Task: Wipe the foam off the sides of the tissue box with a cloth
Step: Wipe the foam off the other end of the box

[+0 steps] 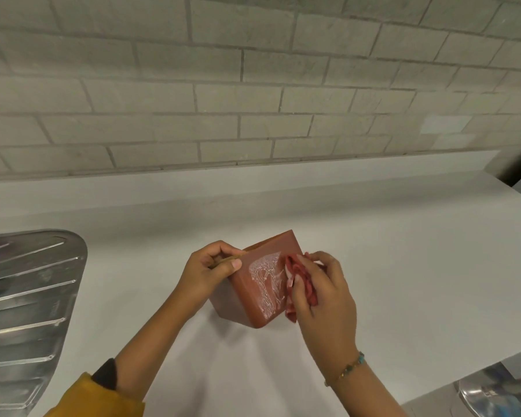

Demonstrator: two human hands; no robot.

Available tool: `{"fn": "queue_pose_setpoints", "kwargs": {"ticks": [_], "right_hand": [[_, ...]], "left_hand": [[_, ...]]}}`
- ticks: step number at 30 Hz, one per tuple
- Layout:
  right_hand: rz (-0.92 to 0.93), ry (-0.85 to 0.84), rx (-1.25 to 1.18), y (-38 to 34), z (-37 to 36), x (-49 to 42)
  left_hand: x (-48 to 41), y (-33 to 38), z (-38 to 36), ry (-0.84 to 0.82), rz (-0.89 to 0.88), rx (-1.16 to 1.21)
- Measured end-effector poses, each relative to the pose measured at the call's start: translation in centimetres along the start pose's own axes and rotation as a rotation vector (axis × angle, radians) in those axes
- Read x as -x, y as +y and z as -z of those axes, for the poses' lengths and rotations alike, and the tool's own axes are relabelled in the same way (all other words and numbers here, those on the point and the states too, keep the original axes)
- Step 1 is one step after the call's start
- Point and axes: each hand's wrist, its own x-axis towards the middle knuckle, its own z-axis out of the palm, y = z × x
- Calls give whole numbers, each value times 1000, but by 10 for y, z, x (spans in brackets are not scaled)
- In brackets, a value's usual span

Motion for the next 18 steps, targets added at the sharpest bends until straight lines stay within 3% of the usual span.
{"fn": "queue_pose_setpoints", "kwargs": {"ticks": [4,13,18], "right_hand": [[-70,50,55,-13,-8,-21],[180,-69,100,-17,-4,0],[34,-36,102,-9,2,-13]], "left_hand": [[0,1,0,13,3,4],[-3,-1,1,27,-6,2],[-1,0,0,1,-1,-7]]}}
